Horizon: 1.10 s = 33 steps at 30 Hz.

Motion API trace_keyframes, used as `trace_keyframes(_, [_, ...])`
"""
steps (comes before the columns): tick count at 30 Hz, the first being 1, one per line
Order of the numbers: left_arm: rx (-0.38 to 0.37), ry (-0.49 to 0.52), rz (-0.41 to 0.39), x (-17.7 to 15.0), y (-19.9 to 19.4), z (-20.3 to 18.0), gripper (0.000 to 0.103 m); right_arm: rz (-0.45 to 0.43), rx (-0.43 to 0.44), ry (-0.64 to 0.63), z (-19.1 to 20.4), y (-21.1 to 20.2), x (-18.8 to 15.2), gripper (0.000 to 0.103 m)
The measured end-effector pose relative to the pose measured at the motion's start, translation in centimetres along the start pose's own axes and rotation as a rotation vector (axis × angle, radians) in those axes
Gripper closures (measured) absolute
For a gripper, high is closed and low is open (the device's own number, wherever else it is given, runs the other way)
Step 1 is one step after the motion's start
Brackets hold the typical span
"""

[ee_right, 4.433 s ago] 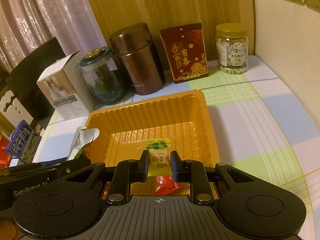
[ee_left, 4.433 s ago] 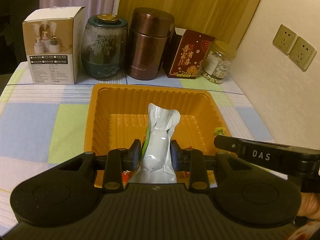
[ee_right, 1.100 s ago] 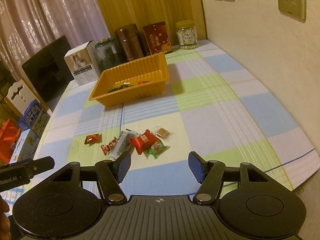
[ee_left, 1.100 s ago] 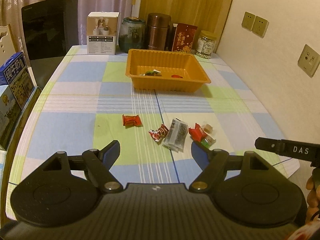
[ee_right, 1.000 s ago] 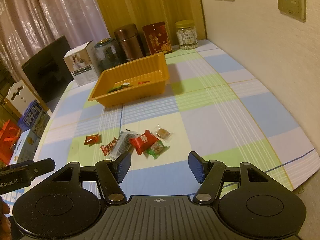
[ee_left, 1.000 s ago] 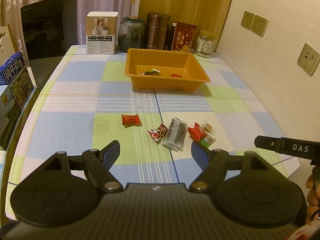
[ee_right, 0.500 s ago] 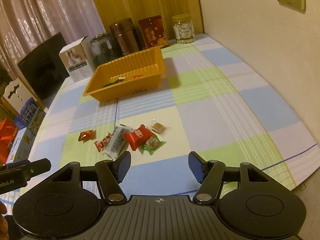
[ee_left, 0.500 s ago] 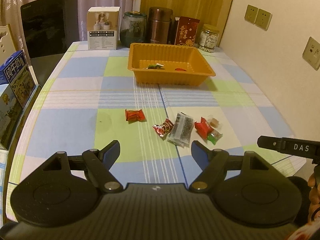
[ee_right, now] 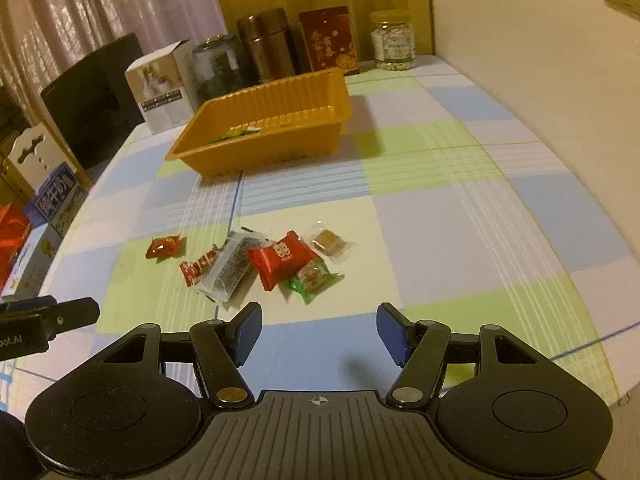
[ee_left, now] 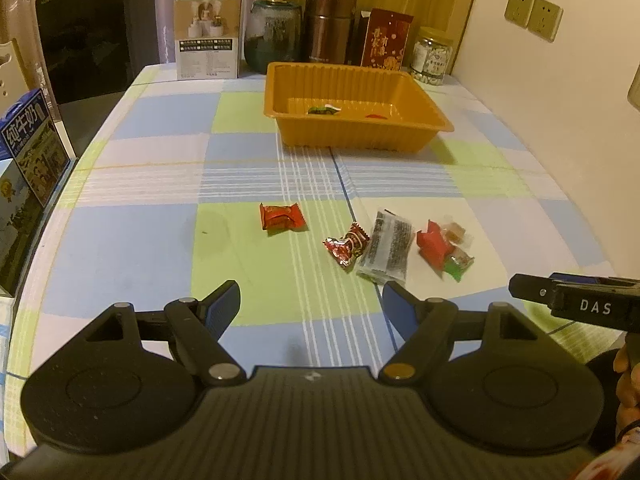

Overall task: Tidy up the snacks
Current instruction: 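Withdraw both open tools from the tray back toward the remaining snacks, then close the left tool on the brown-wrapped candy while the right tool grasps the green-wrapped candy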

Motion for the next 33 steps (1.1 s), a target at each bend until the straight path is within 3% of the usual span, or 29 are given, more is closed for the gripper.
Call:
trace_keyframes(10, [-0.009, 0.002, 0.026, 0.1, 3.2, 0.4, 0.027, -0.001, 0.010, -0.058, 0.4, 3.7, 0.2, 0.040])
trace_keyframes(18, [-0.014, -0.004, 0.052, 0.0, 5.3, 0.7, 0.027, 0.021, 0.017, -0.029, 0.4, 6.8, 0.2, 0.059])
trace_keyframes(33, [-0.018, -0.012, 0.075, 0.1, 7.1, 1.0, 0.027, -0.006, -0.044, -0.013, 0.9, 10.1, 1.4, 0.060])
Point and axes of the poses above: each gripper's, at about its wrist camera, not at the fingertips, and y roughly the way its jaws point, z to its left, x to its top, the point moved 10 cm from there along y, roughly the way its jaws point, and after that the axes turned 1 degree about -x, right-handed, at the moved point
